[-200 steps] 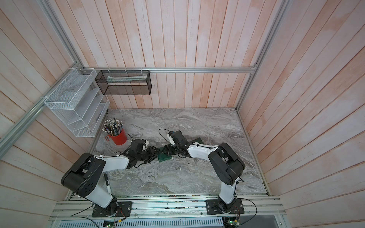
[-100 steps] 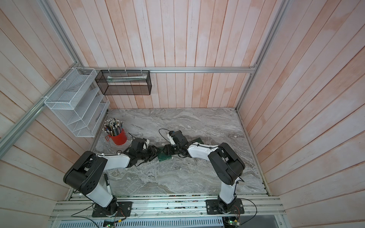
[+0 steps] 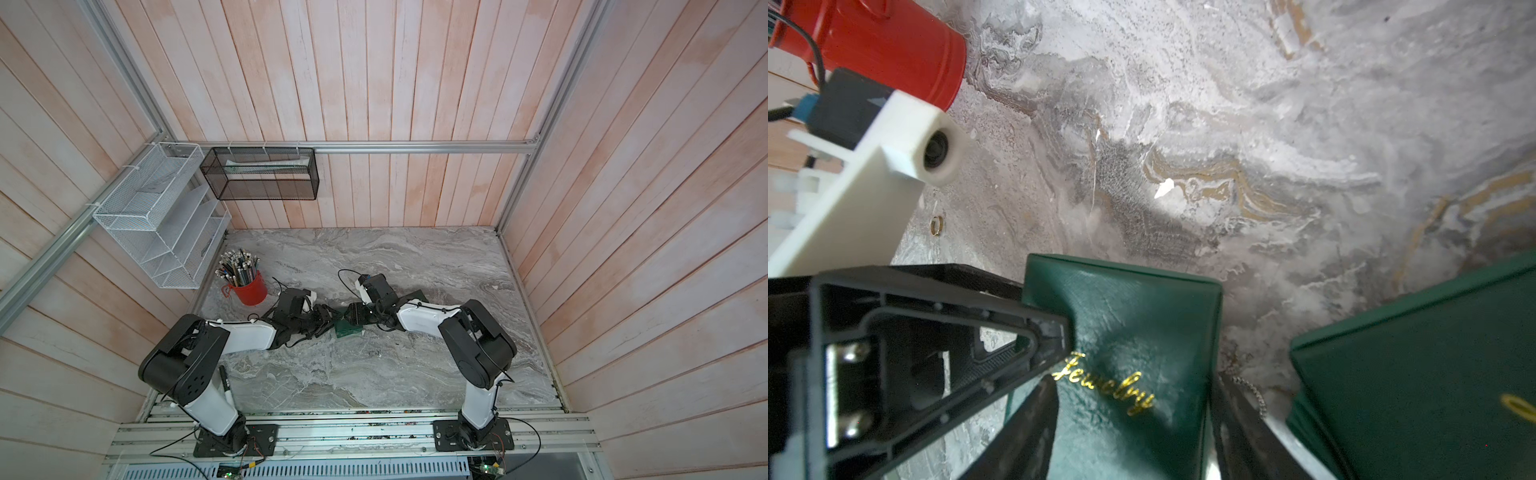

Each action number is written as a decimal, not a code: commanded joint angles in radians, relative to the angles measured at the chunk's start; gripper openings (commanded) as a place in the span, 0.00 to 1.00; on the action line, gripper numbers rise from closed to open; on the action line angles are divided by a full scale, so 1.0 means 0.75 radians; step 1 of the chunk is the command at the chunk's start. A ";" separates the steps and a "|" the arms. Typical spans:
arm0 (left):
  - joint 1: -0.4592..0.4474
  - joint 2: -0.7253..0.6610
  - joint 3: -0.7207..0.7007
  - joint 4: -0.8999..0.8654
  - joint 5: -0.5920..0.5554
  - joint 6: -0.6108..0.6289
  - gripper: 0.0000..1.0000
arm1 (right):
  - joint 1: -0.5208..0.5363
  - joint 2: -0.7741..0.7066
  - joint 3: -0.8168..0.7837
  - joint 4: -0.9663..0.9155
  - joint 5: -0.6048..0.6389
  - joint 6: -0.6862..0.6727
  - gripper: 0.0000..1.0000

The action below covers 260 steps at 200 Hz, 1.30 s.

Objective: Take the rings out of the lift-off lid box
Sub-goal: Close the lid on the jewelry box.

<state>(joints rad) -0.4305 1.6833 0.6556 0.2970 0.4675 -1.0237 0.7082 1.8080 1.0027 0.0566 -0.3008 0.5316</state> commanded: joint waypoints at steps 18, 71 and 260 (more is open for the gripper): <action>-0.005 0.026 0.034 -0.101 -0.018 0.047 0.52 | -0.050 -0.019 -0.046 0.032 -0.096 0.005 0.65; -0.005 0.056 0.055 -0.104 -0.006 0.052 0.52 | -0.050 -0.005 -0.082 0.171 -0.255 0.035 0.62; -0.008 0.079 0.051 -0.079 0.006 0.042 0.56 | -0.048 0.074 -0.036 0.164 -0.293 0.062 0.51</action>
<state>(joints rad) -0.4309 1.7058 0.6899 0.2623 0.4713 -1.0058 0.6582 1.8580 0.9661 0.1532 -0.4774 0.5781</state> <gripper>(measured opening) 0.560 0.557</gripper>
